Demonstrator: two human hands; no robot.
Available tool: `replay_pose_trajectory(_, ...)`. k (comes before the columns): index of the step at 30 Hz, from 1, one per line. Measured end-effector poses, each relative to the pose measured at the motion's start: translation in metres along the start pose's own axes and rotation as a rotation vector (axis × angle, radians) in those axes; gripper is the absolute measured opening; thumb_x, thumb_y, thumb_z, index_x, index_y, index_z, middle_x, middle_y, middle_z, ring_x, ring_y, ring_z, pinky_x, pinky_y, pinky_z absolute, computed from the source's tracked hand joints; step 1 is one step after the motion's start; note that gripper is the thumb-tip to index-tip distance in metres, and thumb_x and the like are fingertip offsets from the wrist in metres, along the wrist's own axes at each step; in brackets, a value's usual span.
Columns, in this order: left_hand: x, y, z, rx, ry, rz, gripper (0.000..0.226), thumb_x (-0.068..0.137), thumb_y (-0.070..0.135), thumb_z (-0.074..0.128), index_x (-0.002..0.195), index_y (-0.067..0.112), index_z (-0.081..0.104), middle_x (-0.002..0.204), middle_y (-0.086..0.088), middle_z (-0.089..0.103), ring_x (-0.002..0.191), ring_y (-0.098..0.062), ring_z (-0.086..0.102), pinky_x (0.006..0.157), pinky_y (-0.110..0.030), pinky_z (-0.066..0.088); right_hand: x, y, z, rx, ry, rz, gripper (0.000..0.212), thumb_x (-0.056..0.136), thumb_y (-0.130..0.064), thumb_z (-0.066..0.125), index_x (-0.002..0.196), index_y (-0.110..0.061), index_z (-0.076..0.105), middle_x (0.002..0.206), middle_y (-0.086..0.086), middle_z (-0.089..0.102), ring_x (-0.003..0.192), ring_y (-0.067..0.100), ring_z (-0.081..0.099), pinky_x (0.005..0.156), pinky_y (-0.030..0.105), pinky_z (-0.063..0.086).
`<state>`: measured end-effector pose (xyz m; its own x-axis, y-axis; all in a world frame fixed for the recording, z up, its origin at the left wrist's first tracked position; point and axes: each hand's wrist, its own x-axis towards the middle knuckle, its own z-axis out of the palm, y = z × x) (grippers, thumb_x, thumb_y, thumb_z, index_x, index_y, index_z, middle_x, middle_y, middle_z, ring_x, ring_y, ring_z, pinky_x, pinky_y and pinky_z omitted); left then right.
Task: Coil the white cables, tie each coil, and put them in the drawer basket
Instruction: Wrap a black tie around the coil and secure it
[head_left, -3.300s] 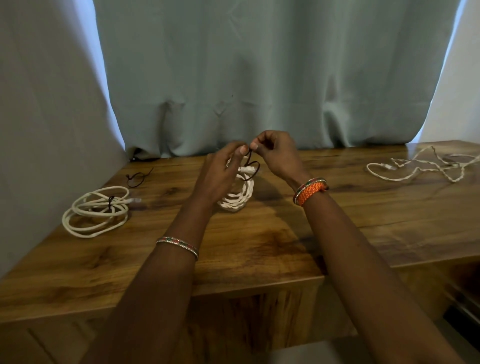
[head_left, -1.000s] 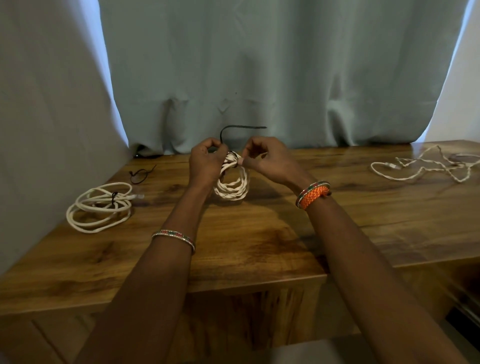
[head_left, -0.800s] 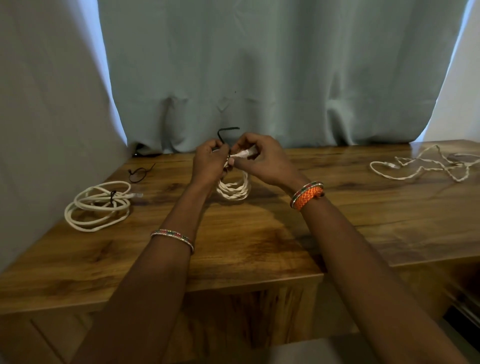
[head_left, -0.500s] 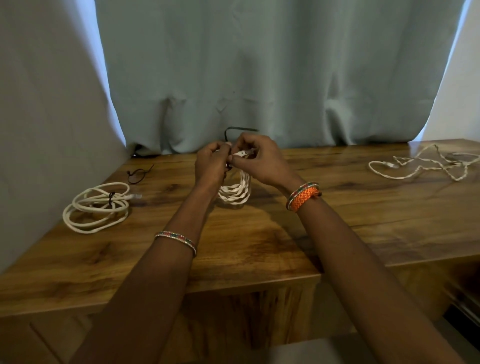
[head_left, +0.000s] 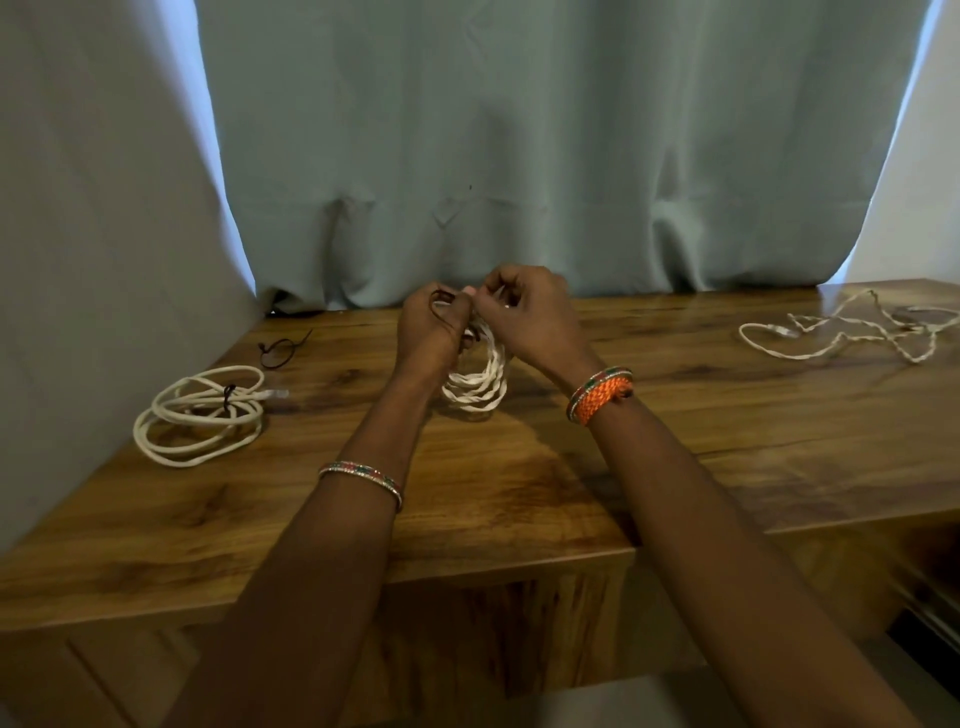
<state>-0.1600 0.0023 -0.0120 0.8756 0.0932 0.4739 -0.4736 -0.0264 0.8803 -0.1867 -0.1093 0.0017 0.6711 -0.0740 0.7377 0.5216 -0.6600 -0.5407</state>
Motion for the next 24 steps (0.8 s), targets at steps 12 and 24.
replay_pose_trajectory(12,0.001,-0.011,-0.003,0.328,-0.204,0.237,0.037,0.073,0.008,0.054,0.106,0.011,0.068,0.075,-0.001,0.070,0.065,-0.013,0.065,0.058,-0.030,0.054,0.007,0.010,-0.004,0.160,-0.248,0.004,0.020,0.078,-0.012,0.072,0.096,-0.019,0.070,0.100,-0.003,0.068,0.093,0.004,0.057,0.080,0.012,0.042)
replay_pose_trajectory(24,-0.015,0.010,0.024,0.050,-0.322,0.070,0.036,0.095,0.012,0.050,0.061,0.022,0.048,0.037,0.013,0.041,0.036,0.002,0.038,0.036,-0.010,0.028,0.041,0.024,-0.008,0.170,0.341,0.250,0.021,0.068,-0.016,0.056,0.055,-0.026,0.044,0.067,0.013,0.067,0.065,0.030,0.067,0.060,0.047,0.056)
